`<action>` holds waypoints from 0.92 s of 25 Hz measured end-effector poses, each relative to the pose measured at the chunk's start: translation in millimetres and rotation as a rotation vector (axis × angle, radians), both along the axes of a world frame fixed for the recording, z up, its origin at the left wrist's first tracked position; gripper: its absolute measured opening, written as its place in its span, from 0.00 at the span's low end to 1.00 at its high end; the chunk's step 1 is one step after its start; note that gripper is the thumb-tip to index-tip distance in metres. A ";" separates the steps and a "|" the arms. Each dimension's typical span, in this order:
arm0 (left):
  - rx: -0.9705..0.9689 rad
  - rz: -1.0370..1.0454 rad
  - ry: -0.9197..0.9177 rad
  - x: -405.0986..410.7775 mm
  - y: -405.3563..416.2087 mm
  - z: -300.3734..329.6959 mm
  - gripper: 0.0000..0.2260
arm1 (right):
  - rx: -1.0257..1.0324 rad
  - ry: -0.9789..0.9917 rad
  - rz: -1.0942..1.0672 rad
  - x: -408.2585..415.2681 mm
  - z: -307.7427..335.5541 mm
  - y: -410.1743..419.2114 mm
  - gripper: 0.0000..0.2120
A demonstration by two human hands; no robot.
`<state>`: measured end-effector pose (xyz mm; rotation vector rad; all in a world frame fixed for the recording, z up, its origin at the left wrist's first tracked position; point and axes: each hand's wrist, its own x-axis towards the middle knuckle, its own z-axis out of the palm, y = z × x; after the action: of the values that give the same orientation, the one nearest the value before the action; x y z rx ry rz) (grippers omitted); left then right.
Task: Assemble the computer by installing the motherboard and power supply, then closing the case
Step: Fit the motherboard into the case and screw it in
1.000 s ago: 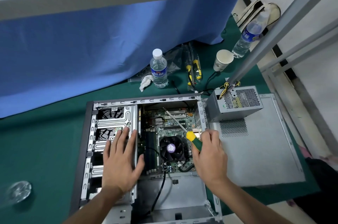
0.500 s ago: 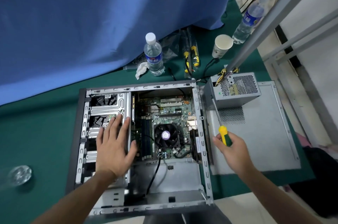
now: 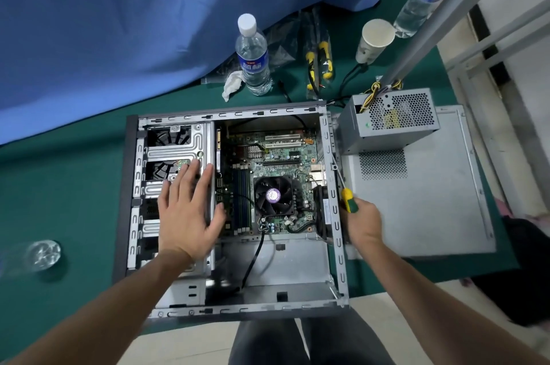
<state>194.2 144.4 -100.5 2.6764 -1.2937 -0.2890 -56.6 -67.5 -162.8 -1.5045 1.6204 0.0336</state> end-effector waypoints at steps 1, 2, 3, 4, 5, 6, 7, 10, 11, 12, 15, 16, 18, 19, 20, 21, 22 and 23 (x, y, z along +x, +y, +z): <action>-0.002 0.001 0.000 0.0 0.5 -0.1 0.32 | 0.011 0.011 -0.014 3.3 -2.8 -0.7 0.07; -0.003 0.001 -0.003 -0.2 0.5 -0.1 0.32 | 0.022 0.029 -0.024 5.7 -5.4 -1.6 0.10; -0.002 0.000 -0.005 -0.8 0.5 0.0 0.32 | 0.032 0.055 -0.031 6.8 -7.6 -2.2 0.13; -0.002 -0.001 -0.005 -1.6 0.2 0.2 0.32 | 0.041 0.078 -0.038 7.0 -9.2 -2.2 0.15; -0.003 -0.003 -0.007 -2.1 0.0 0.3 0.32 | 0.048 0.090 -0.048 6.6 -11.0 -1.5 0.16; -0.004 -0.003 -0.011 -2.0 0.1 -0.2 0.32 | 0.052 0.090 -0.060 7.0 -13.1 -0.6 0.15; -0.004 -0.003 -0.015 -1.9 0.1 -0.4 0.32 | 0.057 0.083 -0.076 7.7 -15.1 0.4 0.14; -0.007 -0.001 -0.018 -1.7 -0.7 -0.2 0.32 | 0.059 0.046 -0.130 10.6 -14.8 1.8 0.15; -0.008 -0.002 -0.023 -1.6 -0.5 -0.4 0.32 | 0.055 0.027 -0.125 10.7 -14.0 1.8 0.13; -0.008 -0.004 -0.025 -1.6 0.4 -0.9 0.32 | 0.041 0.008 -0.101 9.6 -12.7 2.8 0.10; -0.013 -0.006 -0.022 -0.9 2.3 -2.3 0.32 | -0.024 -0.060 -0.077 0.1 -1.6 8.4 0.04; -0.013 -0.008 -0.025 -1.6 1.9 -2.6 0.32 | -0.043 -0.092 -0.098 -4.4 4.4 10.2 0.03; -0.015 -0.007 -0.033 -2.5 1.4 -2.4 0.32 | -0.085 -0.177 -0.116 -10.1 18.2 14.3 0.05; -0.016 -0.005 -0.035 -2.4 1.2 -2.0 0.32 | -0.105 -0.216 -0.103 -11.4 25.7 15.5 0.06; -0.016 -0.005 -0.034 -2.1 1.3 -2.1 0.32 | -0.119 -0.244 -0.082 -11.4 34.0 16.4 0.07; -0.017 -0.005 -0.031 -1.4 1.2 -2.1 0.32 | -0.128 -0.267 -0.059 -10.2 43.3 16.6 0.06; -0.014 -0.007 -0.025 -1.4 1.4 -2.1 0.32 | -0.137 -0.285 -0.037 -8.4 53.4 16.8 0.06; -0.012 -0.007 -0.017 -1.6 1.5 -1.9 0.32 | -0.153 -0.302 -0.021 -6.1 62.9 15.8 0.06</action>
<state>192.6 145.9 -102.4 2.6703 -1.3060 -0.2586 -62.6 -51.7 -99.9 -1.5241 1.4200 -0.3213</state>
